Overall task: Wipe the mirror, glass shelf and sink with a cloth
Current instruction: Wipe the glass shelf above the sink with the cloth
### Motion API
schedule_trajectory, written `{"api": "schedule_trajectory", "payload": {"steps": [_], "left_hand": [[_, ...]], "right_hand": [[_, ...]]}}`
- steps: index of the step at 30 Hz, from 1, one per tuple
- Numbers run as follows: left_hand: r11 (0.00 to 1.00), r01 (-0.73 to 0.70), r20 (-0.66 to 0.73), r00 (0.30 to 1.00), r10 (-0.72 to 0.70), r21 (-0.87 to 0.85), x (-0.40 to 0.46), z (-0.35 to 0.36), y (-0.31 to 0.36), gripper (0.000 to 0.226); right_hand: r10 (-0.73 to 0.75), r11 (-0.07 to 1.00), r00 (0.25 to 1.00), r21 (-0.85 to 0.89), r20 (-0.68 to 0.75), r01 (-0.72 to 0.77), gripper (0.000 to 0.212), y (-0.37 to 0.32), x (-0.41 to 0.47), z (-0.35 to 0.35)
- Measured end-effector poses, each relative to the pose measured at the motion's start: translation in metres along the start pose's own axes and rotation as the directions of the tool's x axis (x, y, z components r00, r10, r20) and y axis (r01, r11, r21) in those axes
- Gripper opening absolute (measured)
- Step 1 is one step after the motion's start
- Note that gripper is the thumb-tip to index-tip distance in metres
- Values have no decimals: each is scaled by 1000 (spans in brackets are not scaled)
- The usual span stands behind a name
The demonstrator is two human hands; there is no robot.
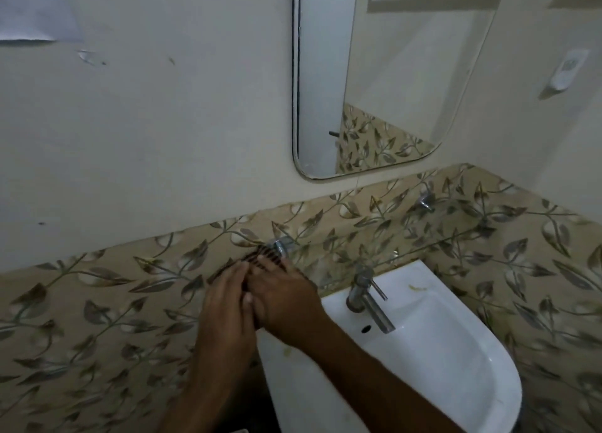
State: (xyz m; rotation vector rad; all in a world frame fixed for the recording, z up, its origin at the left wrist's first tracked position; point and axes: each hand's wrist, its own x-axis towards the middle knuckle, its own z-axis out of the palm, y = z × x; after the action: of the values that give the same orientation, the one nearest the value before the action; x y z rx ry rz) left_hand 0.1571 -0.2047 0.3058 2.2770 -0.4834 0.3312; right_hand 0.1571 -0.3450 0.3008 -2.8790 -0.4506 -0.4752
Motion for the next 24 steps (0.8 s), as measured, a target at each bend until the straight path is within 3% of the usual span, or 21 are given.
{"api": "schedule_trajectory", "payload": {"steps": [3, 6, 12, 15, 20, 24], "left_hand": [[996, -83, 112, 991, 79, 28, 11, 17, 17, 55], [979, -182, 206, 966, 159, 96, 19, 31, 30, 54], [956, -233, 236, 953, 189, 178, 32, 43, 47, 51], [962, -212, 225, 959, 171, 172, 40, 49, 52, 52], [981, -171, 97, 982, 162, 90, 50, 56, 64, 49], [980, -180, 123, 978, 170, 78, 63, 69, 69, 53]], "right_hand": [[104, 987, 991, -130, 85, -92, 48, 34, -8, -12], [274, 959, 952, -117, 138, -259, 55, 74, -16, -31], [602, 791, 785, -252, 149, -558, 56, 191, -44, -68], [721, 686, 688, -223, 83, -693, 58, 191, -38, -63], [571, 806, 820, -217, 42, -551, 61, 113, -18, -40], [374, 916, 927, -157, 10, -368, 60, 76, -16, -31]]}}
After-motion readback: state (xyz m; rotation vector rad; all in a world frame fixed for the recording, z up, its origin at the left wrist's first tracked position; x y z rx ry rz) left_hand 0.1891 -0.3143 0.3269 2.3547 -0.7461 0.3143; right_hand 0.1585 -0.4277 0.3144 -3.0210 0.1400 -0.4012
